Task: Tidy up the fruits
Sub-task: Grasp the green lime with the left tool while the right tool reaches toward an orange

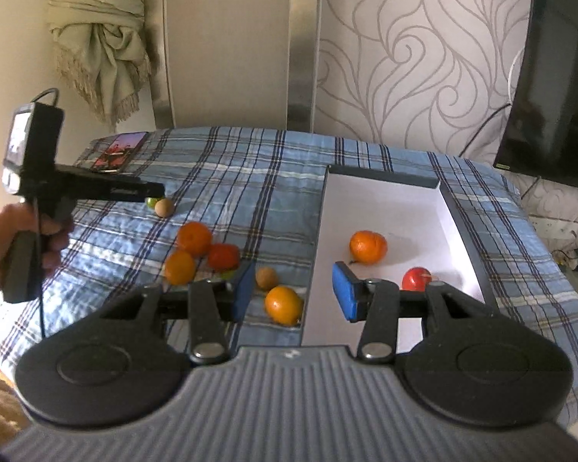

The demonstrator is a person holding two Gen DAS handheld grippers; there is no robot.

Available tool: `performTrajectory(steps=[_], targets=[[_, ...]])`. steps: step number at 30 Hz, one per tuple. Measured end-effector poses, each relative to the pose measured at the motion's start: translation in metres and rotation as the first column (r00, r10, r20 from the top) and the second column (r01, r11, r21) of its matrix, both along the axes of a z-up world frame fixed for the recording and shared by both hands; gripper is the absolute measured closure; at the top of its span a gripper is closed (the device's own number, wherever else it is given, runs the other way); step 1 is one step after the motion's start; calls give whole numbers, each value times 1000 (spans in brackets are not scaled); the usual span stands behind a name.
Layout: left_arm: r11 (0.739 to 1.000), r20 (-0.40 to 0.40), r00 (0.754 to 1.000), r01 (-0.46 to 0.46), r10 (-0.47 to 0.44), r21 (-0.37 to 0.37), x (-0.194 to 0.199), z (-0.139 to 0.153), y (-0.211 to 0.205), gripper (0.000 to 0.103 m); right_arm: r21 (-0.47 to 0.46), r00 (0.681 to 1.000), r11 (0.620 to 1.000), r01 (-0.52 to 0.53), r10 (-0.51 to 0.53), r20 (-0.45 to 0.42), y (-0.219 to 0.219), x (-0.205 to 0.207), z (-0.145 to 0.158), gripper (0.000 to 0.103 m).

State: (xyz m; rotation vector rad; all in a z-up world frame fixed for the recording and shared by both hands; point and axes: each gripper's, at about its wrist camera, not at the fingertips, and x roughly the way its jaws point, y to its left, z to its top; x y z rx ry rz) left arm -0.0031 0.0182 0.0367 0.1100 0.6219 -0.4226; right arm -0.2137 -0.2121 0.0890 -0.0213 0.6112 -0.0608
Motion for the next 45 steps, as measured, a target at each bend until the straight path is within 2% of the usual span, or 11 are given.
performTrajectory(steps=[6, 11, 14, 18, 24, 26, 31, 37, 39, 42, 45], targets=[[998, -26, 998, -55, 54, -29, 14, -9, 12, 68, -20, 1000, 1000, 10, -10, -4, 10, -8, 1, 56], [999, -2, 999, -36, 36, -9, 19, -9, 7, 68, -34, 1000, 999, 0, 0, -16, 18, -10, 0, 56], [997, -31, 998, -58, 57, -52, 24, -10, 13, 68, -43, 1000, 999, -15, 14, -21, 24, -11, -1, 56], [998, -32, 999, -35, 33, -44, 22, -11, 13, 68, -54, 998, 997, -54, 52, -43, 32, -8, -6, 56], [997, -67, 997, -37, 32, -73, 21, -12, 17, 68, -164, 987, 979, -122, 102, -124, 50, 12, -20, 56], [996, -68, 997, -35, 30, -78, 21, -12, 19, 68, -269, 984, 955, -125, 85, -158, 58, 21, -27, 56], [997, -69, 998, -17, 12, -73, 20, -12, 20, 68, -495, 970, 848, -192, 88, -225, 75, 39, -47, 57], [997, -85, 996, 4, -10, -75, 23, -14, 21, 68, -627, 943, 729, -276, 79, -323, 86, 51, -71, 65], [997, -96, 995, 6, -13, -73, 25, -16, 20, 68, -611, 923, 730, -306, 70, -379, 85, 58, -75, 68], [997, -104, 994, 10, -17, -73, 28, -19, 19, 68, -636, 913, 698, -330, 66, -403, 87, 64, -81, 69], [997, -100, 995, 15, -23, -75, 30, -20, 19, 68, -621, 911, 710, -331, 67, -408, 85, 68, -78, 70]])
